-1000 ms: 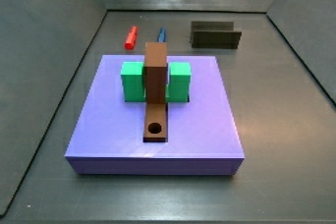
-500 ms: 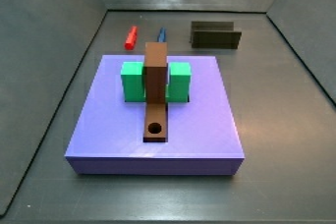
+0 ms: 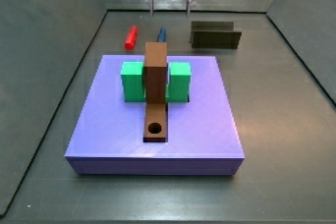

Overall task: Pick up the blue object. Move up. Place the blue object on the fixture. Regrasp the blue object. Move to above the board. Insert the blue object.
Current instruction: Pick up the blue object.

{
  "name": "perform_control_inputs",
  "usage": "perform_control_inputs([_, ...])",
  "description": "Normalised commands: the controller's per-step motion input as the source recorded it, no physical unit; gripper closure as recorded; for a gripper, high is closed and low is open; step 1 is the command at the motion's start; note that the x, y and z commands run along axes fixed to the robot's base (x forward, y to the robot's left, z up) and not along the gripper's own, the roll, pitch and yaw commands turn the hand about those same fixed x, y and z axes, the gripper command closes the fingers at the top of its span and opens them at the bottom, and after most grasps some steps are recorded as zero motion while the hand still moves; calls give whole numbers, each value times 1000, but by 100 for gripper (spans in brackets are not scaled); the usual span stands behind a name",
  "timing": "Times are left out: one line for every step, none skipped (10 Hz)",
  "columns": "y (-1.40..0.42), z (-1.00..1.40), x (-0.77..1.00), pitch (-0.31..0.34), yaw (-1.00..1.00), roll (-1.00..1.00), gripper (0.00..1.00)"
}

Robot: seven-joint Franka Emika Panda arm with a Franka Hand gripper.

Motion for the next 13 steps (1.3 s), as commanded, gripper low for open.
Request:
perform_control_inputs([-80, -640, -29, -191, 0, 0, 0])
perform_control_inputs([-94, -591, -140, -174, 0, 0, 0])
perform_control_inputs([-109, -314, -83, -83, 0, 24, 0])
perform_control_inputs([-91, -171, -34, -60, 0, 0, 0])
perform_control_inputs([-117, -140, -9, -59, 0, 0, 0])
perform_control_inputs([-149, -83, -40, -59, 0, 0, 0])
perform_control_inputs([-154, -160, -51, -79, 0, 0, 0])
perform_control_inputs([-60, -229, -80, -100, 0, 0, 0])
perform_control_inputs([0, -220, -117, -90, 0, 0, 0])
perform_control_inputs([-17, -223, -111, -89, 0, 0, 0])
perform_control_inputs([0, -183, -49, -69, 0, 0, 0])
perform_control_inputs([0, -140, 0, -41, 0, 0, 0])
perform_control_inputs([0, -126, 0, -27, 0, 0, 0])
